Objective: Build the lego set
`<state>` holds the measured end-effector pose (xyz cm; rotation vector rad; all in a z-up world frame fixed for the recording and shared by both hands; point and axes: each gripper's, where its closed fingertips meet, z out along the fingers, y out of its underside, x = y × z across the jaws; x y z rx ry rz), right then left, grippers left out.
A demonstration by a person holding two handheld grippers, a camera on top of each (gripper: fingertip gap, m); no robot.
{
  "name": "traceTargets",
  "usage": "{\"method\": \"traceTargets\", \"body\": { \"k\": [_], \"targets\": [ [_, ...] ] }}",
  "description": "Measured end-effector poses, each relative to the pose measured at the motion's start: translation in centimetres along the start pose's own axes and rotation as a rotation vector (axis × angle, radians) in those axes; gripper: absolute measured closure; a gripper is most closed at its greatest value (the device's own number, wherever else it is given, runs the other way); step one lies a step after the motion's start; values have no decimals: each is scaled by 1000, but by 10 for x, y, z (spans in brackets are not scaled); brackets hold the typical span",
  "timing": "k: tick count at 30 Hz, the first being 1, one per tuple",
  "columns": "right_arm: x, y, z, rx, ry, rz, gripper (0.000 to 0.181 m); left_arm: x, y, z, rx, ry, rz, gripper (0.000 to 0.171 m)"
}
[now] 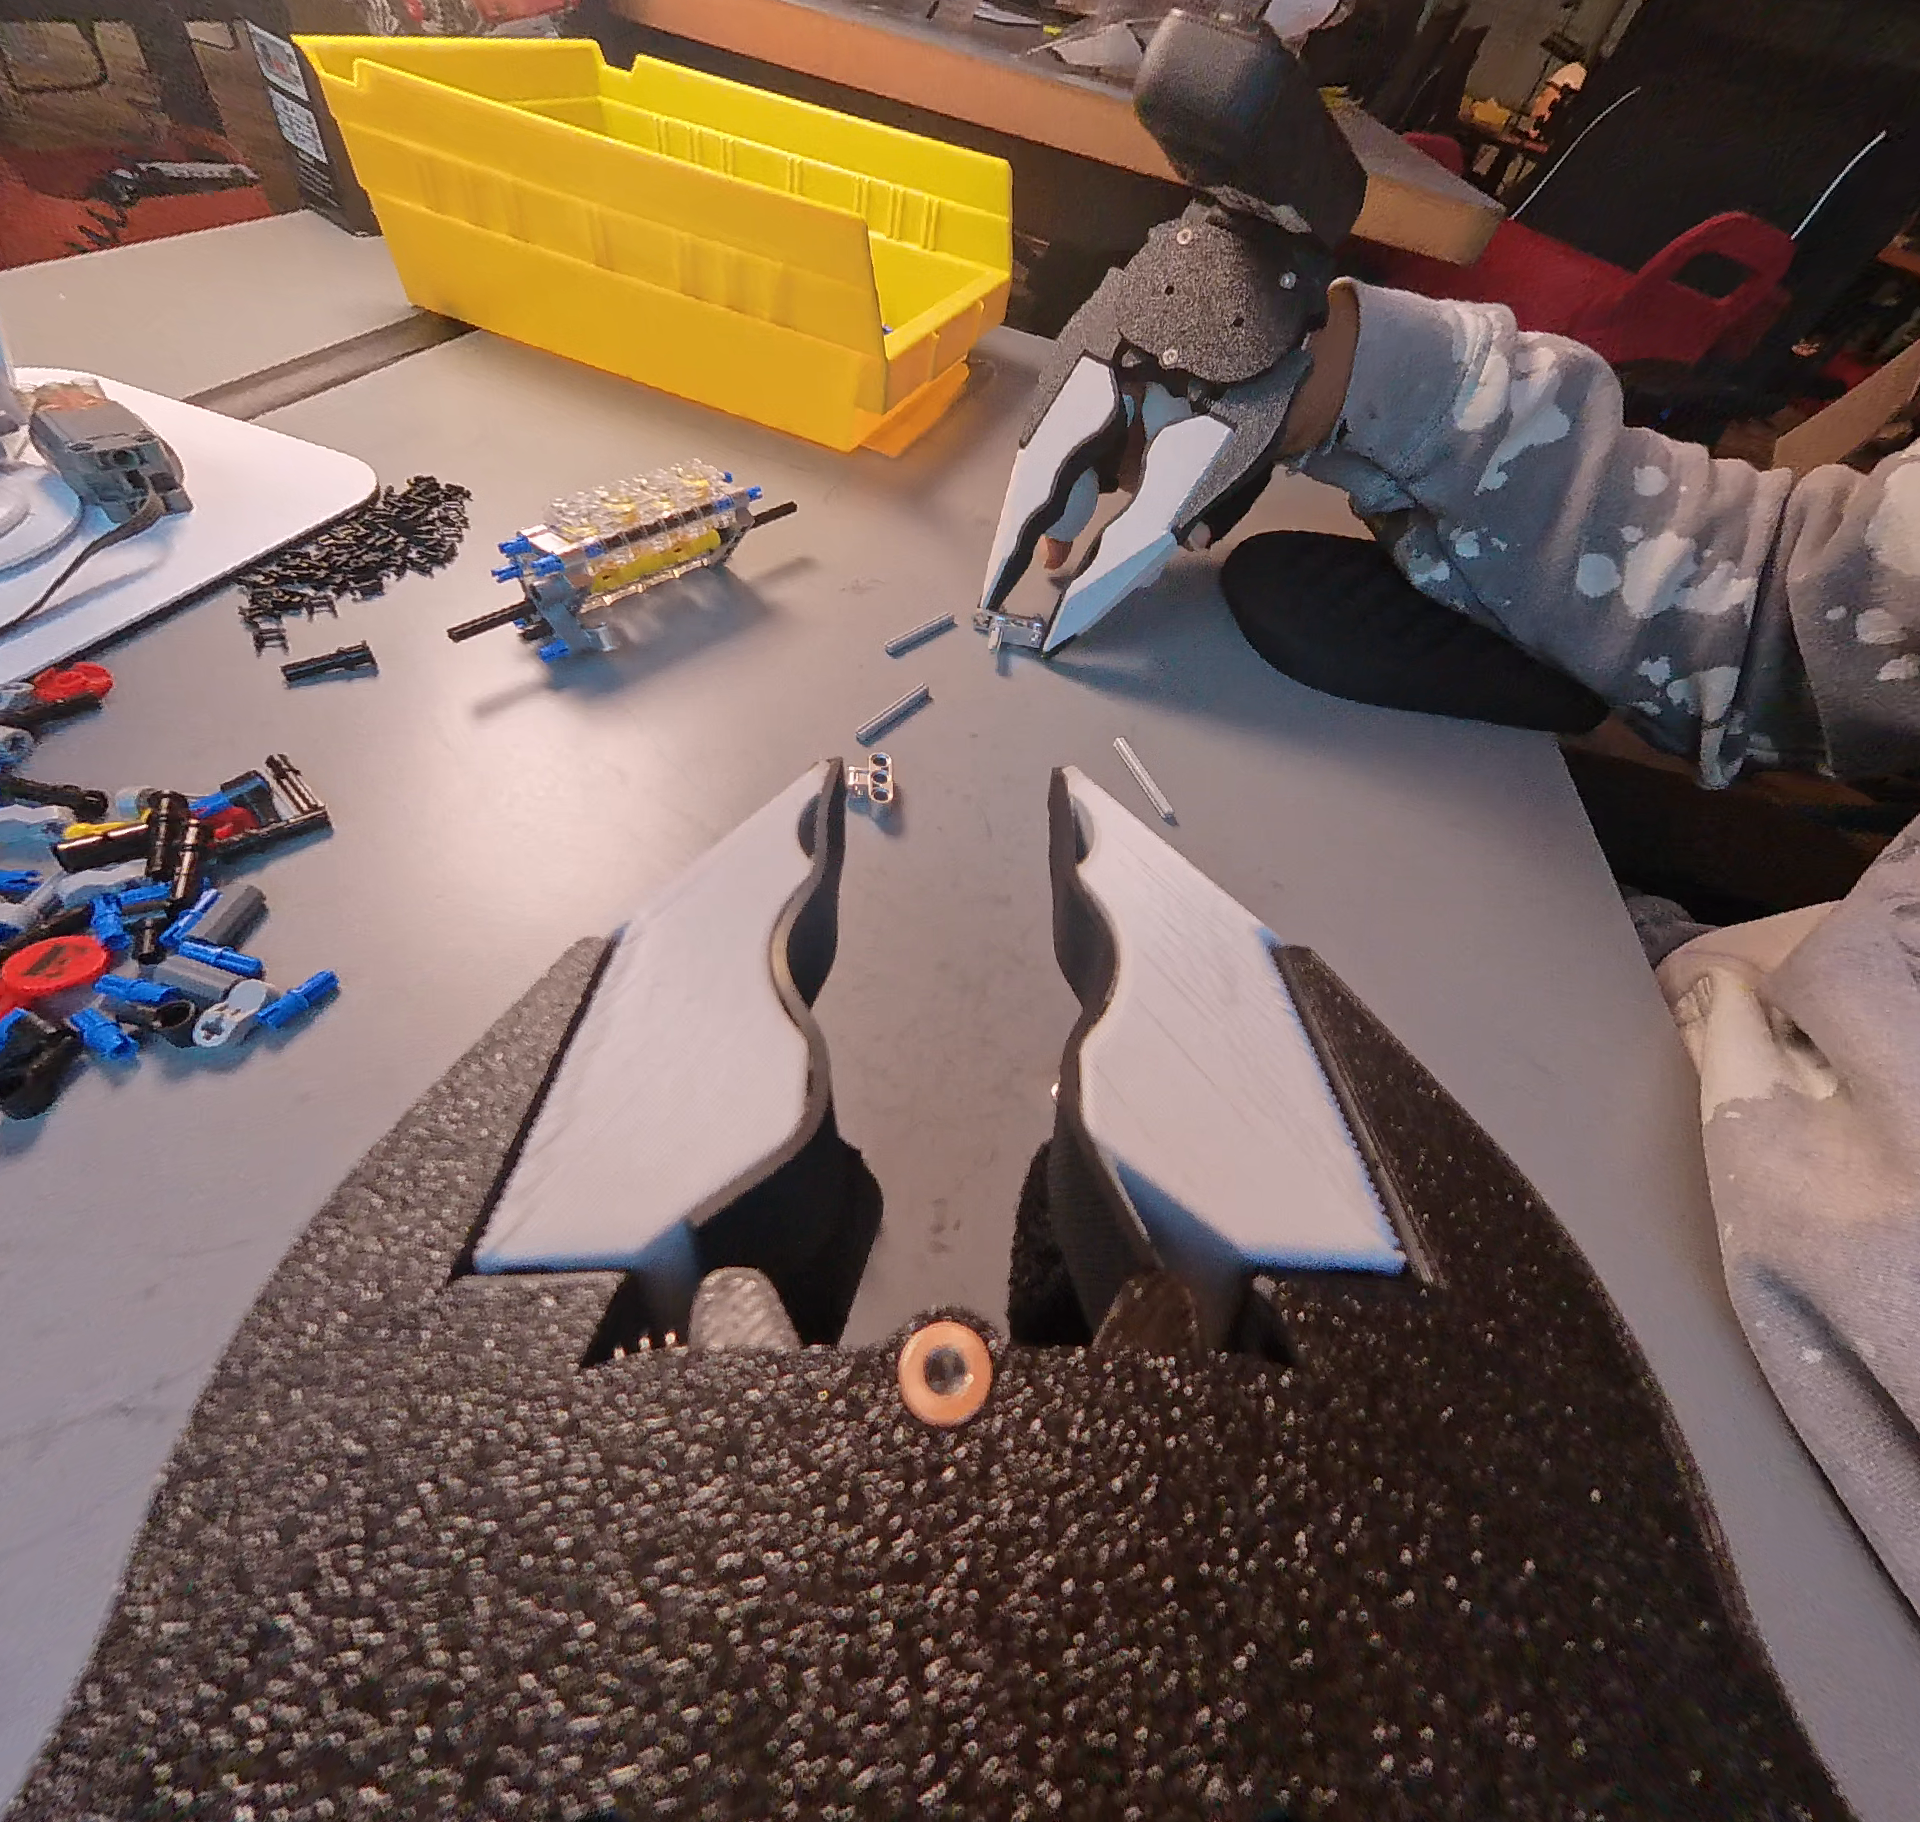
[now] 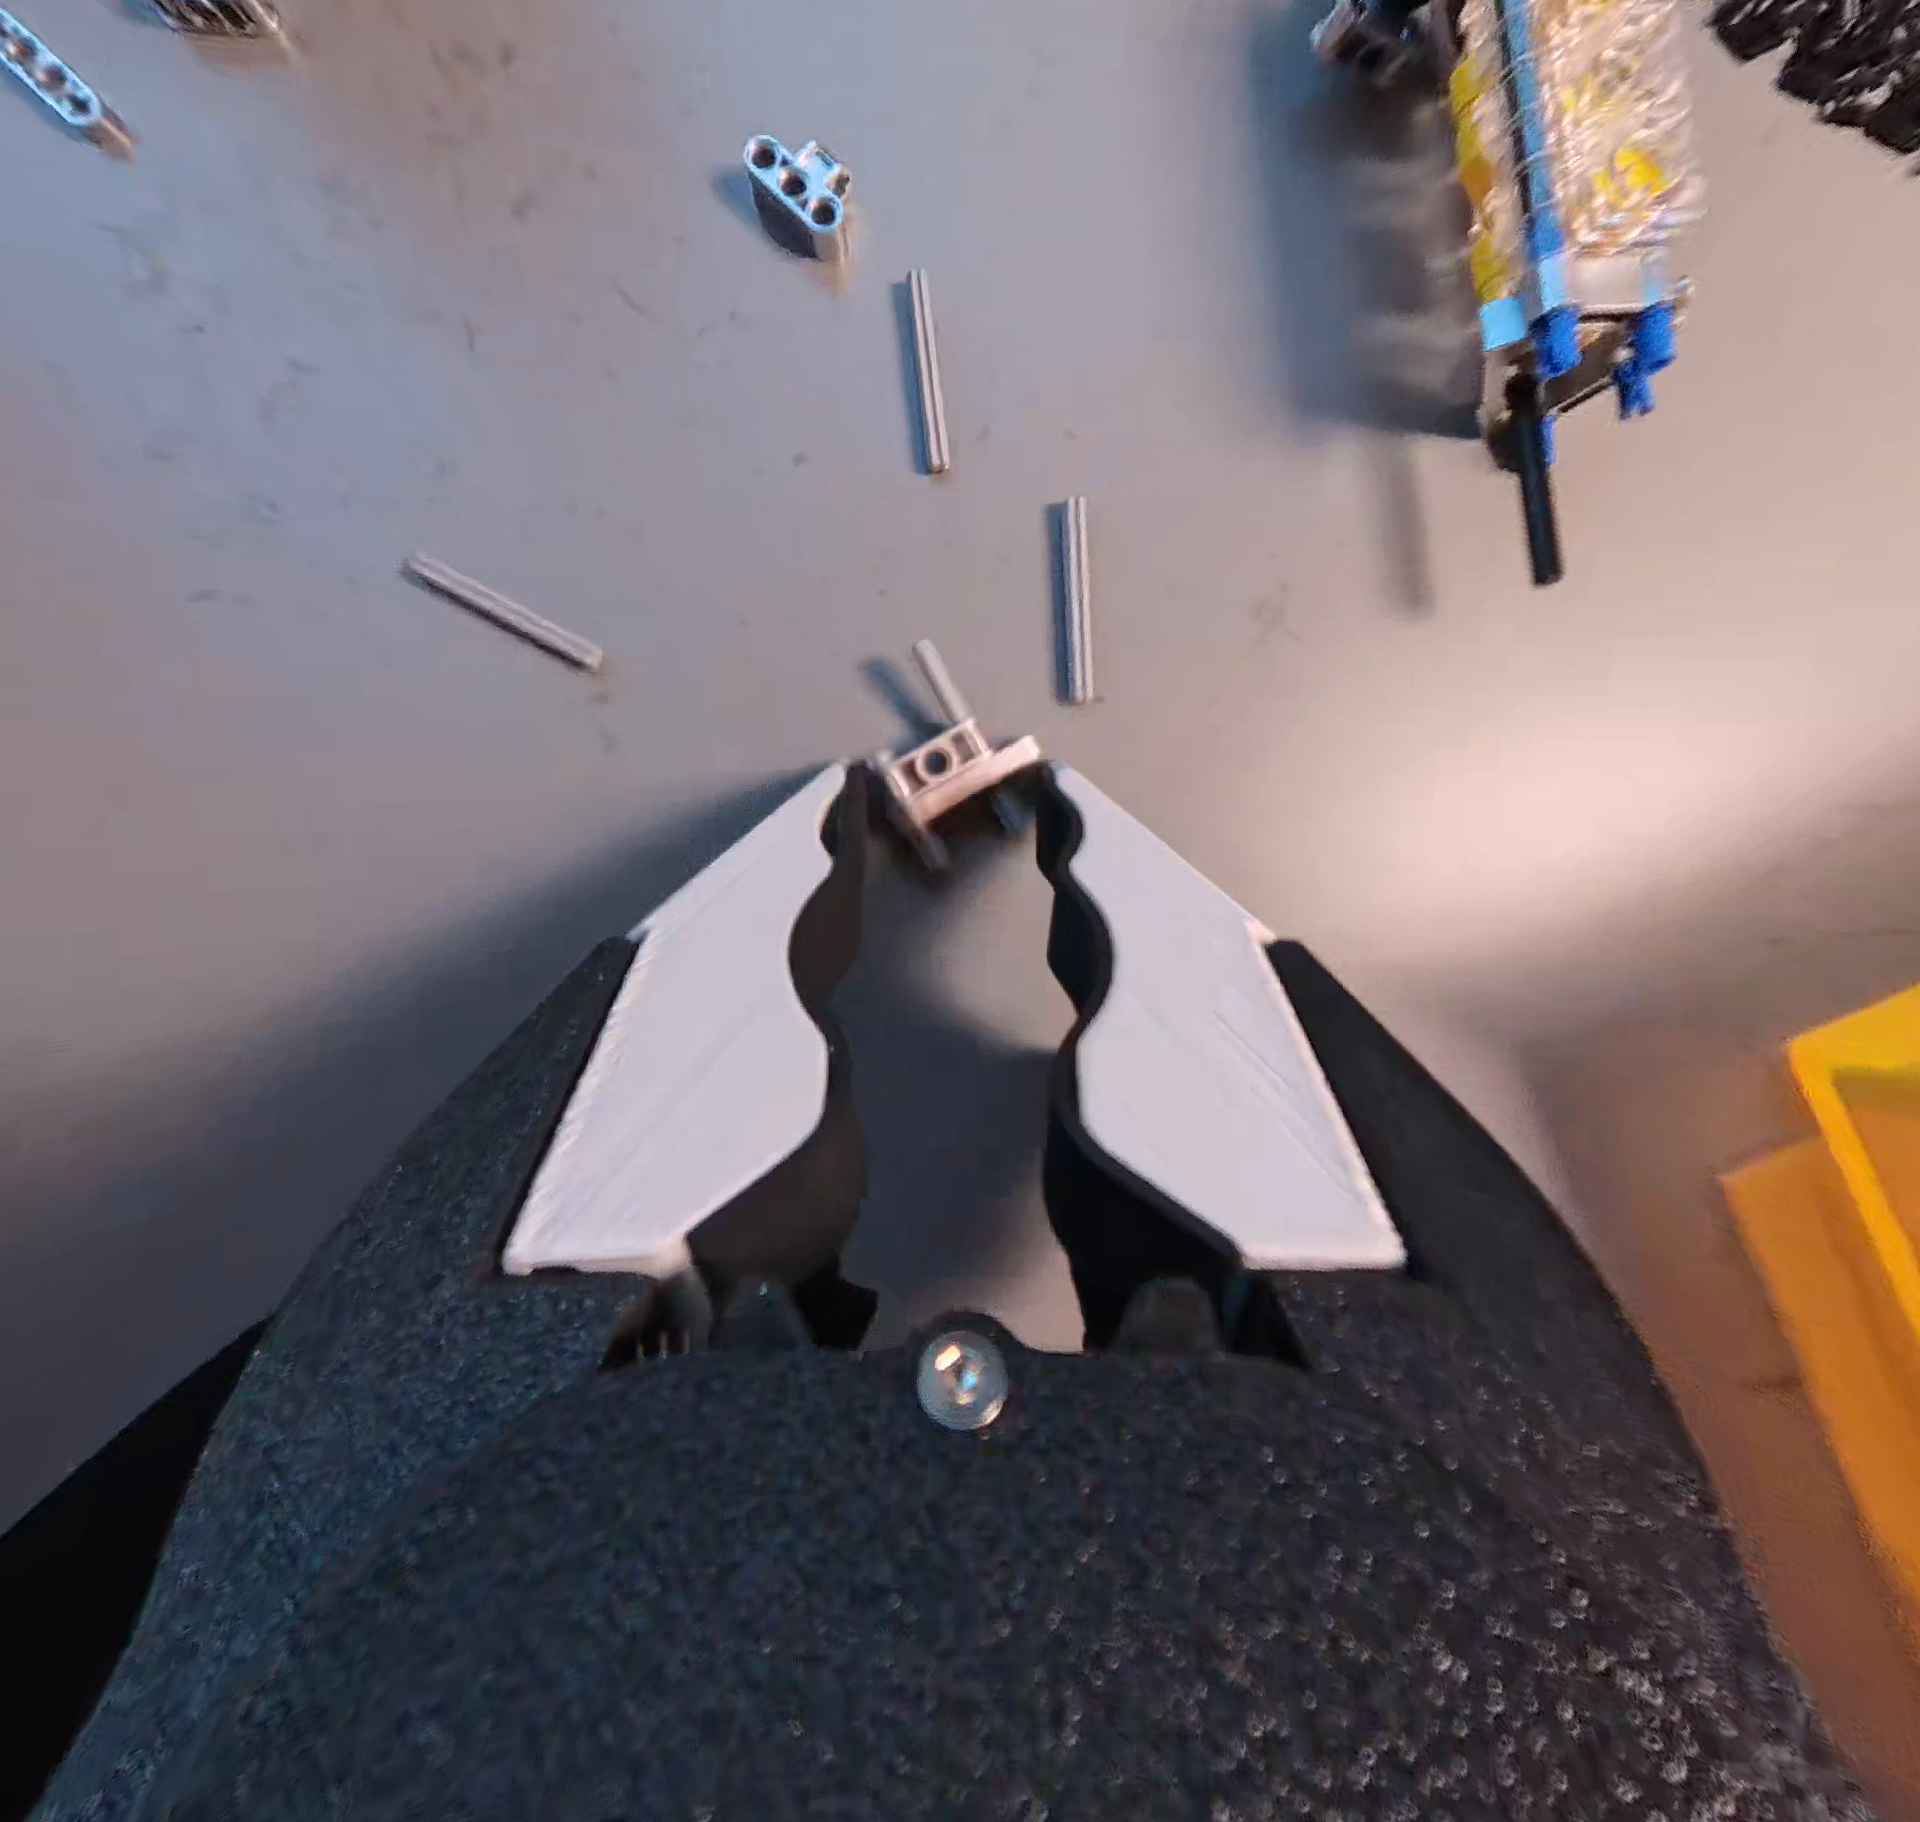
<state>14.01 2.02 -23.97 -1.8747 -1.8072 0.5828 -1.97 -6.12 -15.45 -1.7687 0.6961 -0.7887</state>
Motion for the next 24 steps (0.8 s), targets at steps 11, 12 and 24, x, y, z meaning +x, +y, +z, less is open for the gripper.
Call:
{"method": "traceTargets", "body": {
  "k": [11, 12, 24],
  "targets": [
    [-21, -66, -14, 277, -14, -132, 181, 20, -8, 7, 45, 89, -95, 137],
    [-27, -74, -16, 283, -16, -162, 181, 20, -9, 9, 52, 102, -131, 137],
    [-27, -123, -7, 375, 35, -226, 157, -16, -20, -13, 81, -50, -113, 136]
  ]
}}
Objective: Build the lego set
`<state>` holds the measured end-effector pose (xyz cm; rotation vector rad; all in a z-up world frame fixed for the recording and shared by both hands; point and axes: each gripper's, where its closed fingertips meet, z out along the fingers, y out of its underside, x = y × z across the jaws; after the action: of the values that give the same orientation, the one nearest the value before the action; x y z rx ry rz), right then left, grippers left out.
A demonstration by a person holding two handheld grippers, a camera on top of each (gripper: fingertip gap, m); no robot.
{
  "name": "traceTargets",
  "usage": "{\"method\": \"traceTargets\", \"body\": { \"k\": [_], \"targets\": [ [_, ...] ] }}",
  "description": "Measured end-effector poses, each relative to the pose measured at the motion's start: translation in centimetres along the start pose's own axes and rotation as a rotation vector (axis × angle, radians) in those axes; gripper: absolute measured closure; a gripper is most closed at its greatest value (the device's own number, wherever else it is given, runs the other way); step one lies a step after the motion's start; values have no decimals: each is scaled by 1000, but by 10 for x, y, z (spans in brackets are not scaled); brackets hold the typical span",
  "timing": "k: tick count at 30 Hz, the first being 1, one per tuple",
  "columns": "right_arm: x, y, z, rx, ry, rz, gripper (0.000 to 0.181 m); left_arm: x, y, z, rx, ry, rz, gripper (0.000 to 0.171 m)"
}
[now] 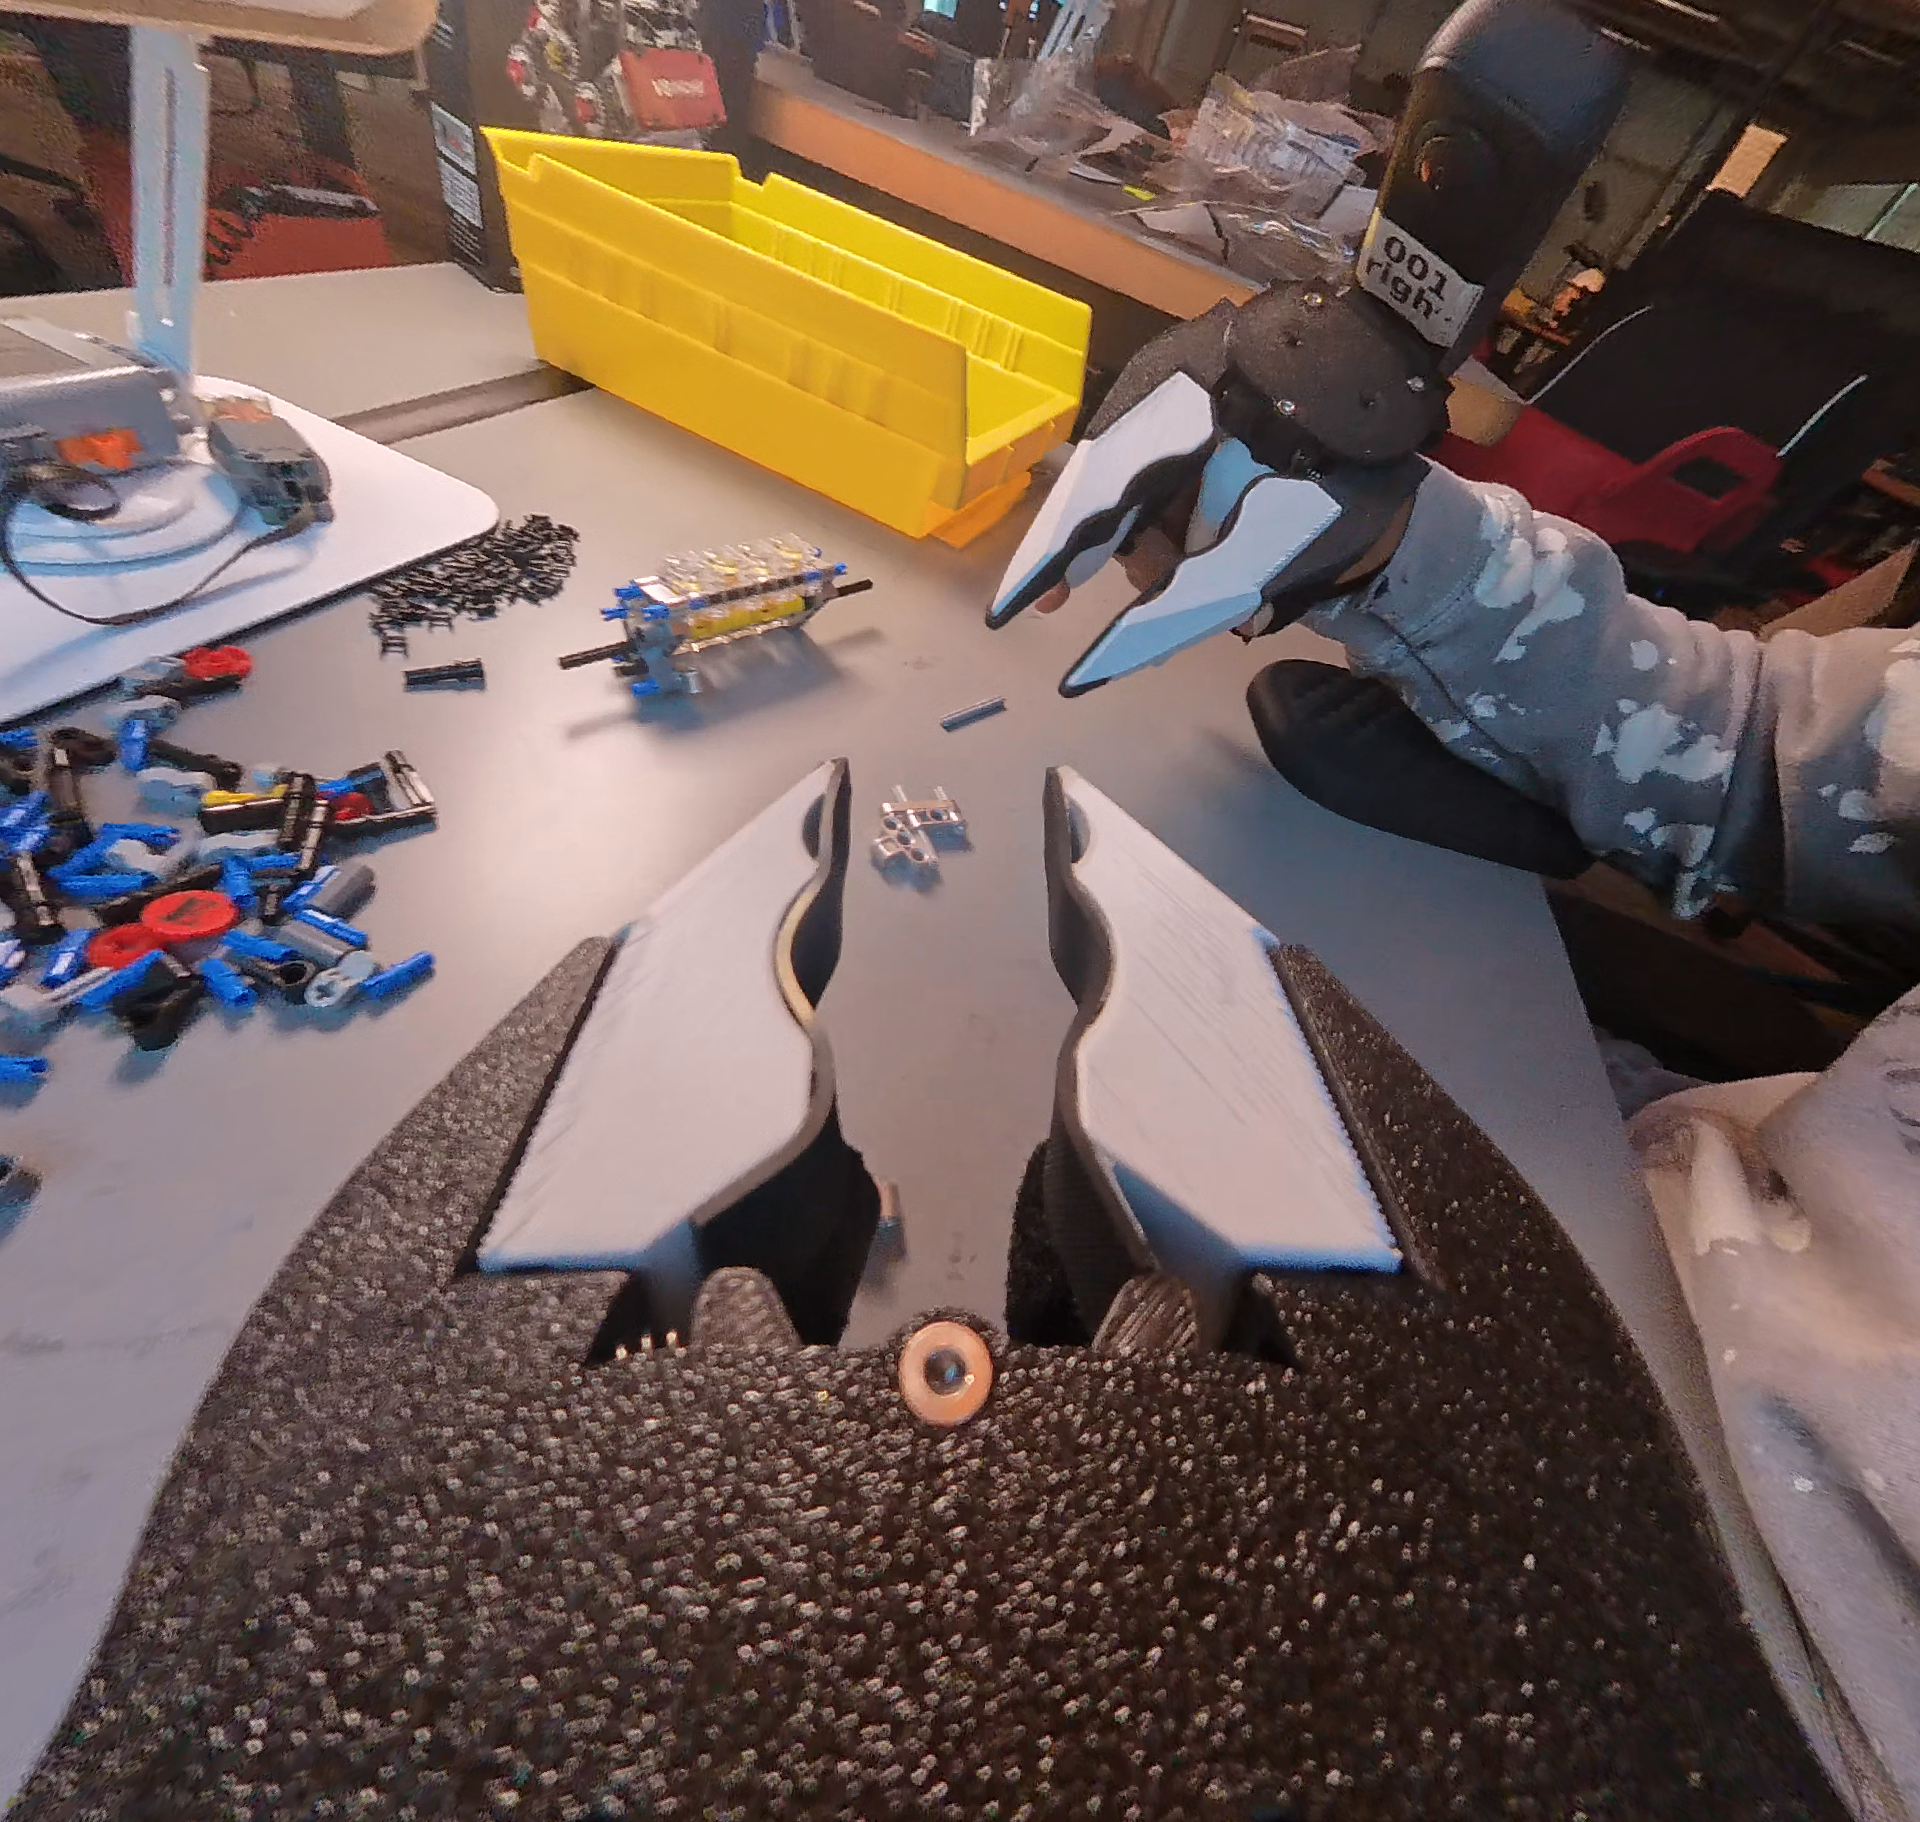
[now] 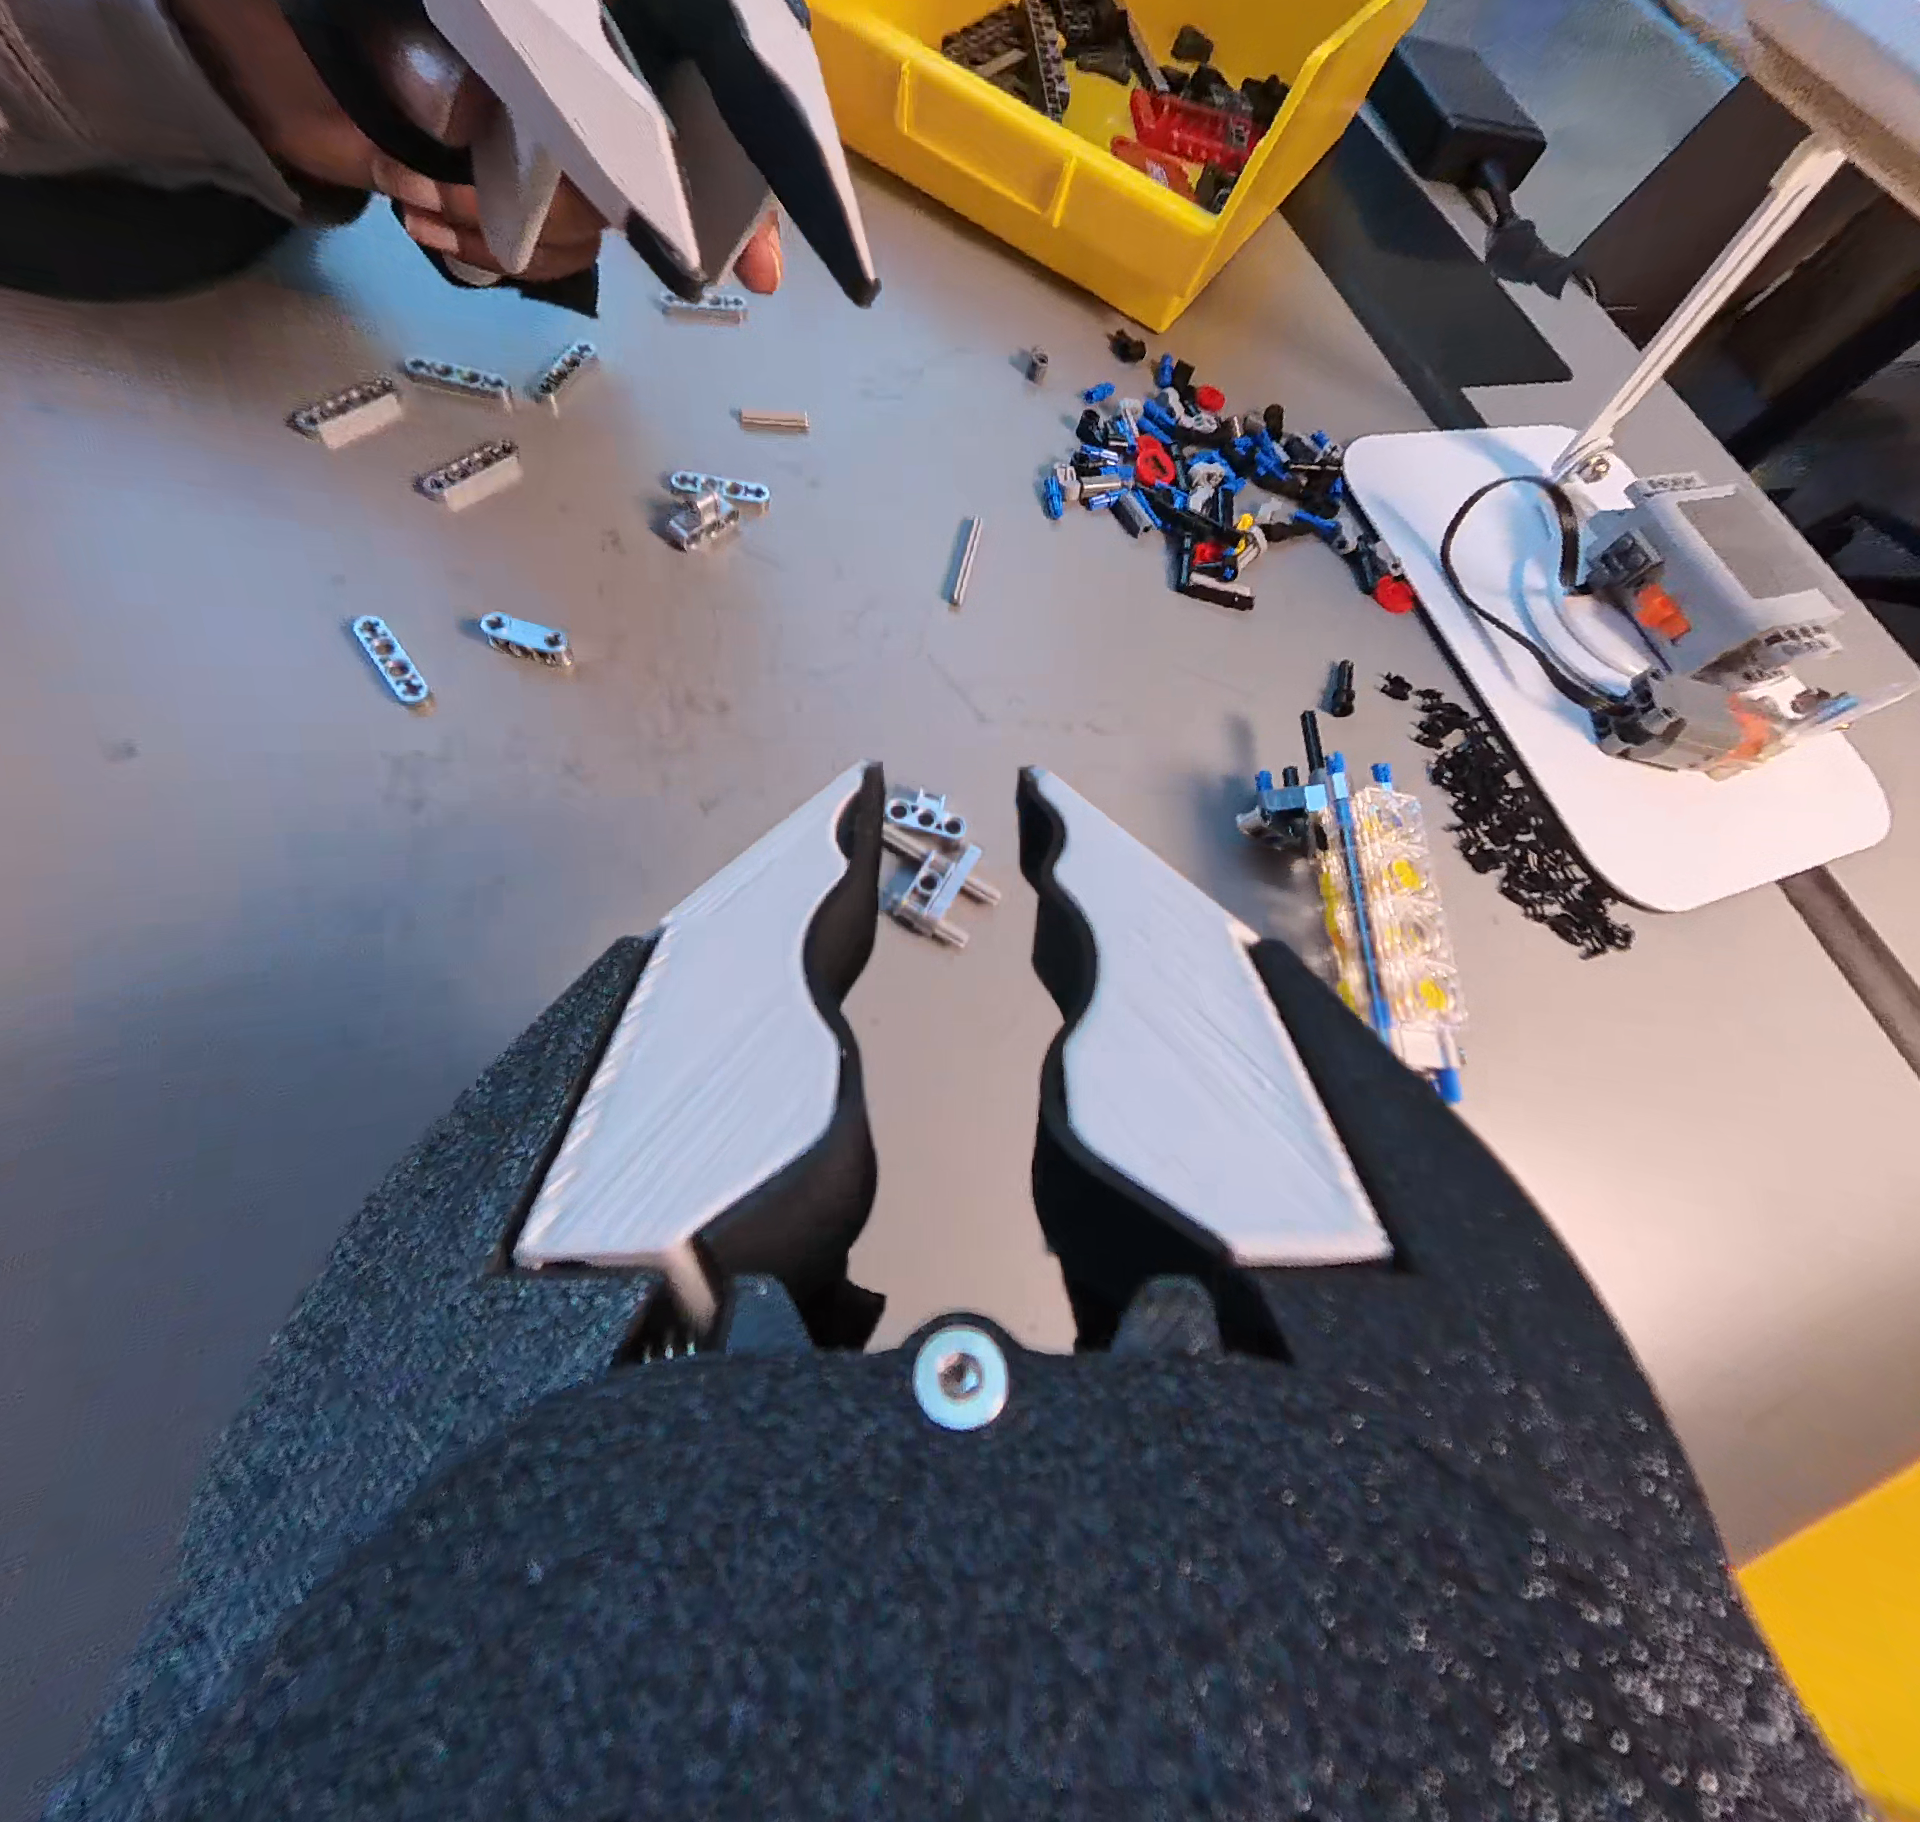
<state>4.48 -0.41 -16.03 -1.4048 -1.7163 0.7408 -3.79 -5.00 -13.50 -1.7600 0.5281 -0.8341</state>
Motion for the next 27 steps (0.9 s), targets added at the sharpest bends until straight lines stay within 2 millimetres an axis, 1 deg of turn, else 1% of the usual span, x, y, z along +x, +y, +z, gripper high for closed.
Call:
{"method": "traceTargets", "body": {
  "k": [2, 3, 6, 8, 10, 12, 14, 17, 19, 23, 27],
  "targets": [
    [0, -2, 8, -22, -17, -15, 154, -9, -3, -6, 10, -40, 20, 133],
    [-4, 1, 13, -52, -42, -25, 152, -14, -3, -8, 11, -60, 31, 132],
    [-21, 21, 31, -164, -135, -55, 152, -25, 2, -12, -12, -105, 59, 130],
    [-27, 31, 38, -198, -153, -58, 152, -28, 8, -11, -38, -117, 72, 129],
    [-26, 34, 42, -194, -149, -42, 152, -27, 13, -8, -65, -122, 98, 129],
    [-21, 37, 44, -203, -133, -20, 152, -27, 17, -6, -96, -136, 141, 129],
    [-17, 41, 48, -221, -125, -2, 151, -27, 20, -5, -119, -152, 184, 129],
    [-15, 47, 54, -249, -124, -3, 148, -27, 21, -6, -139, -169, 220, 129],
    [-14, 50, 52, -258, -120, 1, 149, -28, 21, -7, -142, -181, 236, 129],
    [-4, 58, 42, -262, -78, 30, 151, -31, 20, -9, -137, -190, 229, 130],
    [2, 57, 30, -221, -50, 52, 149, -33, 19, -10, -124, -189, 216, 130]
  ]
}}
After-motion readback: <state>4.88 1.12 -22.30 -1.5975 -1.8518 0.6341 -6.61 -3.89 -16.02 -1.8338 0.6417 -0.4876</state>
